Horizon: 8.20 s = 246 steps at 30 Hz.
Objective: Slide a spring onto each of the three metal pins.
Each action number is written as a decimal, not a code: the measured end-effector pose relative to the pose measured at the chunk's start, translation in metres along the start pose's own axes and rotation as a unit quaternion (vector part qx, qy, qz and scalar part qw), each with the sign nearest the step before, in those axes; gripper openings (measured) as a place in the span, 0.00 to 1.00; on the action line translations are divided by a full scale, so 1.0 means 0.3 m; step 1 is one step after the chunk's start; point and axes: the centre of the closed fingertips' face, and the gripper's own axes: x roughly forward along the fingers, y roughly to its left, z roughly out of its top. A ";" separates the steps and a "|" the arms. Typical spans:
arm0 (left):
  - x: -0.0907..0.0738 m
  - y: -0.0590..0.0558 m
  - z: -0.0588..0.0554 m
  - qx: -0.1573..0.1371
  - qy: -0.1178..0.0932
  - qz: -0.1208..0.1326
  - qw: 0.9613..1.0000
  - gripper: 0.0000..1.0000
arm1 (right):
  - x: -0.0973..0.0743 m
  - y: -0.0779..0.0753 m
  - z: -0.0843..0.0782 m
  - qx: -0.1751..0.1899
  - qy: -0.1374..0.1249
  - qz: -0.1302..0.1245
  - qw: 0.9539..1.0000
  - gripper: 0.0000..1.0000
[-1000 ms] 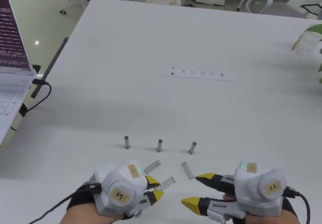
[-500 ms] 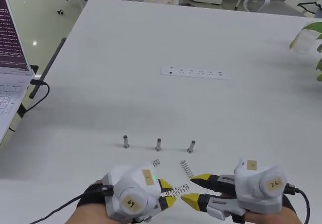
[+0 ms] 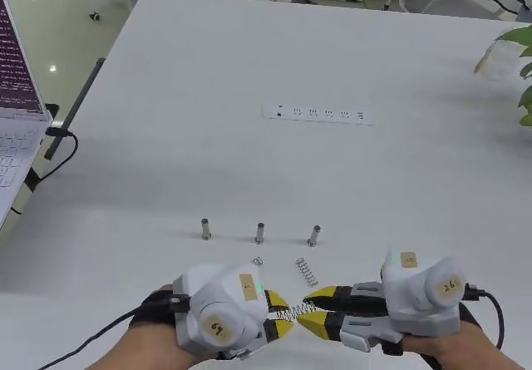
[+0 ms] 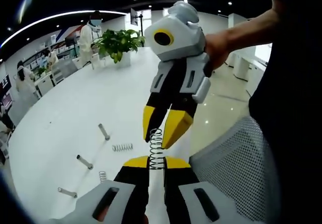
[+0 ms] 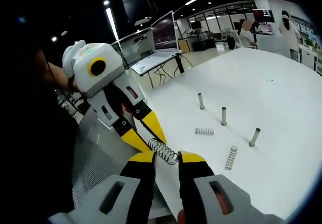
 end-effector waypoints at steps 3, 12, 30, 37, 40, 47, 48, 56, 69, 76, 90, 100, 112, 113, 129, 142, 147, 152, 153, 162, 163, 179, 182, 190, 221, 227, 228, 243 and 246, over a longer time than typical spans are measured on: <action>-0.005 0.006 0.007 0.002 -0.003 -0.002 1.000 0.02 | -0.002 0.001 0.009 -0.009 0.005 0.010 1.000 0.15; -0.011 0.026 0.007 0.008 0.000 -0.003 1.000 0.02 | -0.006 0.017 0.034 -0.038 0.022 0.031 0.999 0.11; 0.007 0.075 0.015 0.018 0.002 0.001 1.000 0.03 | 0.004 -0.008 0.084 -0.116 0.075 0.021 0.990 0.09; 0.012 0.106 0.036 0.011 -0.013 0.010 1.000 0.02 | -0.003 -0.006 0.136 -0.147 0.090 0.025 0.985 0.08; 0.011 0.114 0.054 0.006 -0.024 0.010 1.000 0.02 | -0.008 -0.011 0.154 -0.164 0.103 0.025 0.981 0.08; 0.002 0.126 0.081 0.000 -0.042 0.010 0.999 0.02 | -0.019 -0.011 0.175 -0.213 0.140 0.035 0.966 0.08; 0.001 0.126 0.083 0.000 -0.043 0.010 0.999 0.02 | -0.021 -0.011 0.174 -0.222 0.148 0.037 0.963 0.09; -0.006 0.116 0.102 0.003 -0.052 0.008 0.999 0.02 | -0.022 -0.009 0.159 -0.261 0.184 0.054 0.946 0.09; -0.005 0.105 0.113 0.011 -0.052 0.000 0.999 0.02 | -0.007 0.002 0.145 -0.298 0.216 0.077 0.926 0.09; -0.005 0.102 0.109 0.013 -0.051 -0.004 0.999 0.02 | -0.006 0.000 0.133 -0.316 0.228 0.084 0.917 0.09; 0.019 0.086 0.080 0.001 -0.044 -0.006 0.999 0.03 | 0.008 -0.002 0.094 -0.318 0.243 0.086 0.913 0.08; 0.021 0.078 0.022 -0.021 -0.032 0.009 0.999 0.03 | 0.032 0.005 0.070 -0.308 0.250 0.083 0.914 0.08; -0.045 0.104 -0.055 -0.075 -0.034 0.044 0.996 0.06 | 0.038 -0.018 0.075 -0.303 0.247 0.073 0.918 0.08; -0.051 0.108 -0.060 -0.079 -0.034 0.048 0.995 0.07 | 0.038 -0.020 0.074 -0.303 0.248 0.072 0.917 0.08; -0.175 0.181 -0.142 -0.135 -0.048 0.116 0.983 0.14 | 0.033 -0.061 0.047 -0.298 0.269 0.065 0.913 0.08; -0.275 0.224 -0.214 -0.166 -0.052 0.156 0.972 0.20 | 0.072 -0.064 0.014 -0.300 0.289 0.069 0.907 0.08; -0.310 0.235 -0.251 -0.175 -0.049 0.170 0.968 0.24 | 0.095 -0.070 0.029 -0.301 0.291 0.066 0.906 0.08; -0.343 0.249 -0.282 -0.186 -0.048 0.185 0.964 0.29 | 0.123 -0.083 0.056 -0.306 0.294 0.061 0.904 0.08; -0.351 0.251 -0.288 -0.187 -0.048 0.189 0.963 0.30 | 0.129 -0.085 0.062 -0.307 0.295 0.060 0.903 0.08; -0.383 0.272 -0.334 -0.207 -0.047 0.208 0.955 0.40 | 0.182 -0.107 0.107 -0.320 0.306 0.065 0.894 0.08; -0.386 0.274 -0.336 -0.208 -0.047 0.210 0.954 0.41 | 0.188 -0.110 0.113 -0.321 0.306 0.064 0.894 0.08; -0.440 0.285 -0.355 -0.225 -0.056 0.229 0.945 0.54 | 0.300 -0.164 0.210 -0.342 0.311 0.067 0.884 0.08; -0.444 0.284 -0.358 -0.228 -0.057 0.232 0.944 0.55 | 0.319 -0.179 0.223 -0.347 0.315 0.068 0.881 0.08; -0.451 0.286 -0.356 -0.233 -0.061 0.237 0.941 0.59 | 0.370 -0.208 0.261 -0.355 0.324 0.070 0.874 0.08; -0.468 0.289 -0.383 -0.258 -0.061 0.245 0.932 0.64 | 0.550 -0.296 0.322 -0.392 0.350 0.082 0.847 0.08; -0.470 0.290 -0.388 -0.264 -0.062 0.246 0.930 0.64 | 0.566 -0.306 0.331 -0.396 0.353 0.085 0.843 0.08; -0.469 0.290 -0.390 -0.265 -0.062 0.246 0.930 0.64 | 0.570 -0.307 0.333 -0.397 0.353 0.085 0.843 0.08; -0.469 0.291 -0.399 -0.271 -0.062 0.244 0.929 0.64 | 0.599 -0.302 0.328 -0.403 0.362 0.096 0.835 0.08; -0.469 0.291 -0.402 -0.271 -0.062 0.245 0.929 0.63 | 0.605 -0.300 0.323 -0.405 0.365 0.098 0.832 0.08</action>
